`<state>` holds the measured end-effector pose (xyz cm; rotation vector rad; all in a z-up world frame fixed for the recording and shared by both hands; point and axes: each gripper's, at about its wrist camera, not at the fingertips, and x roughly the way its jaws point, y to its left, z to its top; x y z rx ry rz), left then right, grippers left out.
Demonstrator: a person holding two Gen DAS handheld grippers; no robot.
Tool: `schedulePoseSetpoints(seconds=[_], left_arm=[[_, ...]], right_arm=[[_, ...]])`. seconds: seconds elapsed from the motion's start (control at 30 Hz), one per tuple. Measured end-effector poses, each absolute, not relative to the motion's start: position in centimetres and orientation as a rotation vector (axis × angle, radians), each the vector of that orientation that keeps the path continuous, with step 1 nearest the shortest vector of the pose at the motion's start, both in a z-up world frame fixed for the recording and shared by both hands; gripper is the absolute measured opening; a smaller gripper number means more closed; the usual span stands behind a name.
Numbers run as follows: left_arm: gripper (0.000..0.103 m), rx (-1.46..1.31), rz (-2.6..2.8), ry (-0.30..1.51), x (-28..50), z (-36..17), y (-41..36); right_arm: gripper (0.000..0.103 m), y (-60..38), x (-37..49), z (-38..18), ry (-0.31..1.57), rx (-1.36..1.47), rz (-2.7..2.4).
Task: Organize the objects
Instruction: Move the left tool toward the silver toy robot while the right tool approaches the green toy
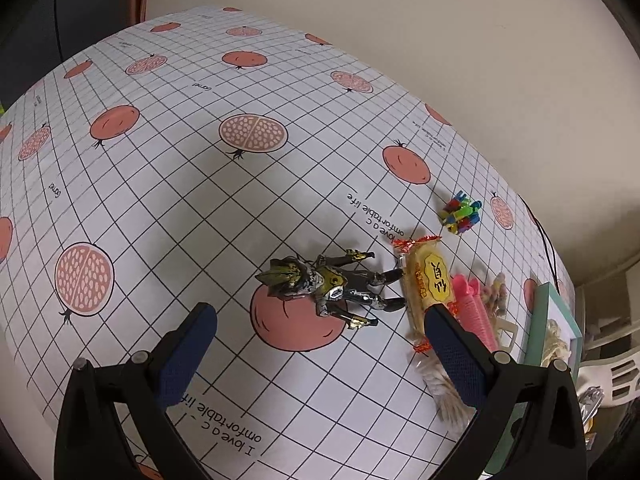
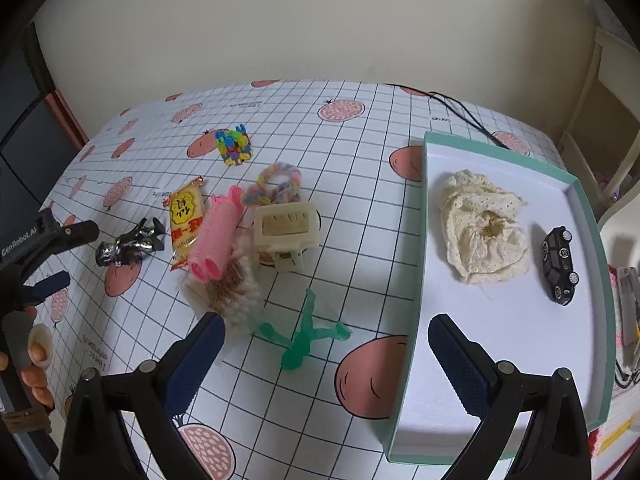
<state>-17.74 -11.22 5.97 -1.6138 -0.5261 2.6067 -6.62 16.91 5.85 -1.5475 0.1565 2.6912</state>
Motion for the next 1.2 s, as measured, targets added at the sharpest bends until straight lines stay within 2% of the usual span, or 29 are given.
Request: schedulePoseSetpoints(seconds=[0.2, 0.43, 0.5, 0.57, 0.63, 0.97, 1.2], left_arm=[[0.103, -1.623, 2.609, -0.531, -17.9, 5.7, -11.4], [0.103, -1.607, 2.622, -0.511, -17.9, 5.9, -11.3], [0.103, -1.607, 2.629, -0.512, -17.9, 5.9, -11.4], [0.103, -1.604, 2.632, -0.515, -18.0, 5.9, -11.4], [0.103, -1.599, 2.638, -0.512, -18.0, 5.9, -11.4], [0.103, -1.590, 2.657, -0.452, -18.8, 5.3, -10.8], [0.103, -1.609, 2.651, -0.465, -19.5, 4.0, -11.0]], right_arm=[[0.102, 17.1, -6.4, 6.3, 0.198, -1.537, 2.708], [0.076, 17.9, -6.4, 5.8, 0.274, -1.570, 2.698], [0.071, 17.9, -6.4, 5.5, 0.293, -1.584, 2.700], [0.060, 17.7, -6.4, 5.3, 0.290, -1.600, 2.697], [0.052, 17.5, -6.4, 5.0, 0.286, -1.622, 2.686], [0.037, 17.3, -6.6, 3.4, 0.348, -1.677, 2.625], [0.037, 17.2, -7.0, 2.6, 0.385, -1.704, 2.601]])
